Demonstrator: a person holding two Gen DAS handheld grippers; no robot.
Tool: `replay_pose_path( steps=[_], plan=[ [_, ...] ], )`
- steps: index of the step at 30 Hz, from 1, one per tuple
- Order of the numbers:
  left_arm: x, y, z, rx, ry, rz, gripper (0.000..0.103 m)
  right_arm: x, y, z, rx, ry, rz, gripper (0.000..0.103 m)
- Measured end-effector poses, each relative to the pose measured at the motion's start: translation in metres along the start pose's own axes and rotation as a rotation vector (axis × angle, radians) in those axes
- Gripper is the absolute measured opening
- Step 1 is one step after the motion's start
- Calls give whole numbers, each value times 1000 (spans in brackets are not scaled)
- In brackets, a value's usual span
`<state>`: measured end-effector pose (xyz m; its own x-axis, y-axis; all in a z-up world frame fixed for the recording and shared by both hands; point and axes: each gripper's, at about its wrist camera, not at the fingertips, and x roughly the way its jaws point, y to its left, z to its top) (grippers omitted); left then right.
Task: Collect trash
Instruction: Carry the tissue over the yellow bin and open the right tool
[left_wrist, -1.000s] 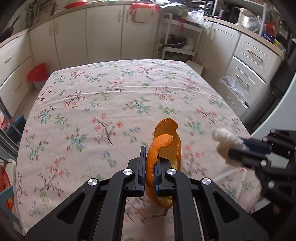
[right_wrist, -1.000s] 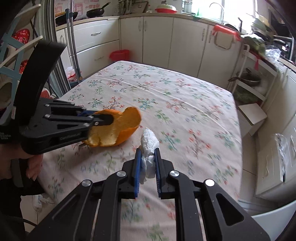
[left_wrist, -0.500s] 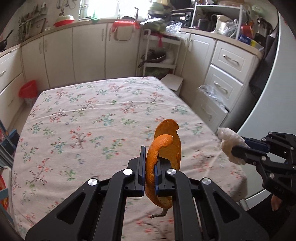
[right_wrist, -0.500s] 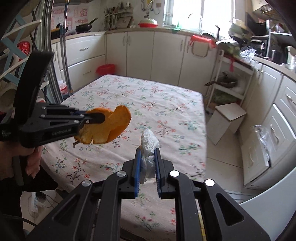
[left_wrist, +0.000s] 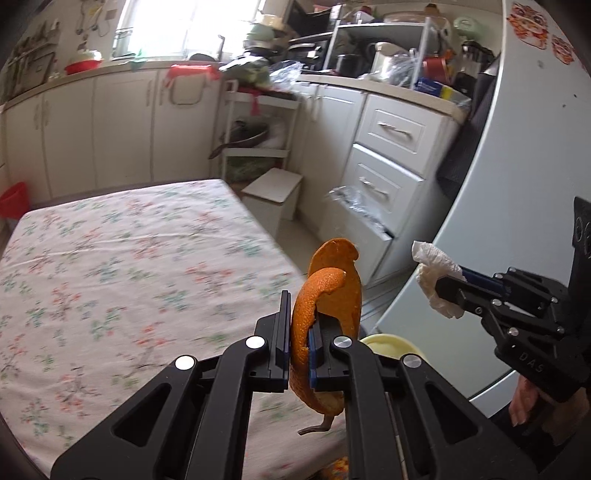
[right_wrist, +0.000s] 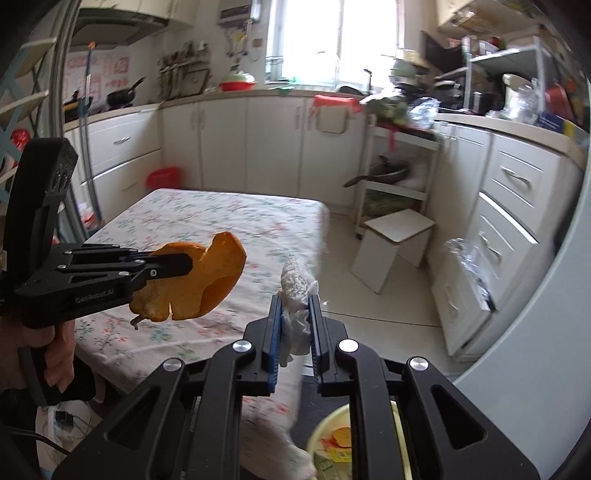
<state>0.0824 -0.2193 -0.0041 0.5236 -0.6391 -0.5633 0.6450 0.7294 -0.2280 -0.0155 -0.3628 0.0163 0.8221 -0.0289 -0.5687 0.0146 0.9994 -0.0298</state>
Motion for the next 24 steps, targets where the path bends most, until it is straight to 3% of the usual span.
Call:
replay_pose_path(
  steps=[11,24],
  plan=[
    [33,-64,5,18,18,-84,6,-21,-49,-14,108,-18,-91,15],
    [64,-102,12,46,40,-125,6,-9,-85,-43,223,93,-162,18]
  ],
)
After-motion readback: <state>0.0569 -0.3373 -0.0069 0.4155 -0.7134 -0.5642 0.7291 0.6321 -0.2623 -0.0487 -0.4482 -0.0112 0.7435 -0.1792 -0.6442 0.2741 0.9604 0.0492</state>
